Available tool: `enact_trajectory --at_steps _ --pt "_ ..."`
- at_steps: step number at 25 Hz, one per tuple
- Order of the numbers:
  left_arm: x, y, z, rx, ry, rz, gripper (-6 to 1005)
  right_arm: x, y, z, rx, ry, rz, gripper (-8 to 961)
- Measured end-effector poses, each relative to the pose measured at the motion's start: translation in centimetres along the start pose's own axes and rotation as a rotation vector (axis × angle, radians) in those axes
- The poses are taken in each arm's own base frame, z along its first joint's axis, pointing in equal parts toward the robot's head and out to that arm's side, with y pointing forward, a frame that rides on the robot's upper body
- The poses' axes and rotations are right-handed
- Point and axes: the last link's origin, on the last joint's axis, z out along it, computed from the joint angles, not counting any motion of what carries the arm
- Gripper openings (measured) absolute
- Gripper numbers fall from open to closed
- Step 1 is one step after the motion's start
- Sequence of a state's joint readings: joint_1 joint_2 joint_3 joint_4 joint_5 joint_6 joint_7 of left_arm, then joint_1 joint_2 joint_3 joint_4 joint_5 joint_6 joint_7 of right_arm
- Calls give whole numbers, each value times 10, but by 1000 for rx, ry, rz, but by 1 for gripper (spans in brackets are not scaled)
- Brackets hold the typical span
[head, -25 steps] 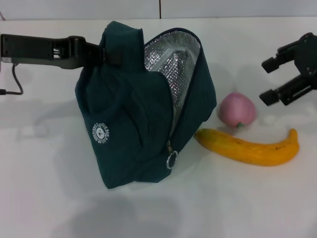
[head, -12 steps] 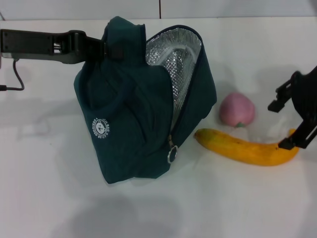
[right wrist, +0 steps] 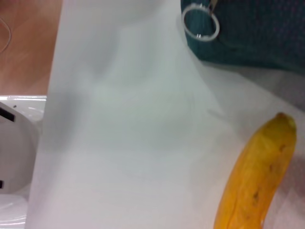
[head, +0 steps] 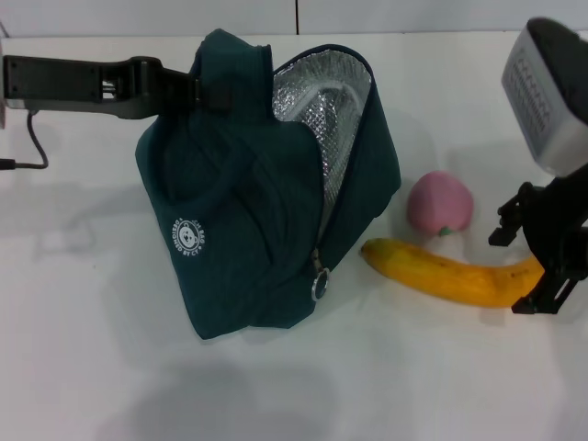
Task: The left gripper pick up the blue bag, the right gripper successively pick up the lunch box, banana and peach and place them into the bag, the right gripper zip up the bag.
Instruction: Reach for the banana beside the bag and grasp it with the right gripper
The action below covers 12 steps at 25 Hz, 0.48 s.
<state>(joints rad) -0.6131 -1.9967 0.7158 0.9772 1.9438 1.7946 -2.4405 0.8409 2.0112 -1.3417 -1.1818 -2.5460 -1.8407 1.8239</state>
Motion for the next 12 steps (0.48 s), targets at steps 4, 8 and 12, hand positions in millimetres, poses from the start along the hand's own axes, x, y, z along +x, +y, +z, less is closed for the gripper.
enact_trajectory --at_steps 4,8,12 --pt "-1 0 0 -1 -1 0 56 3 1 12 12 14 1 879" --pt "-2 -1 0 -1 -1 2 57 7 0 21 34 20 3 878" --pt "-2 0 0 -2 -4 4 57 9 0 27 37 25 7 877"
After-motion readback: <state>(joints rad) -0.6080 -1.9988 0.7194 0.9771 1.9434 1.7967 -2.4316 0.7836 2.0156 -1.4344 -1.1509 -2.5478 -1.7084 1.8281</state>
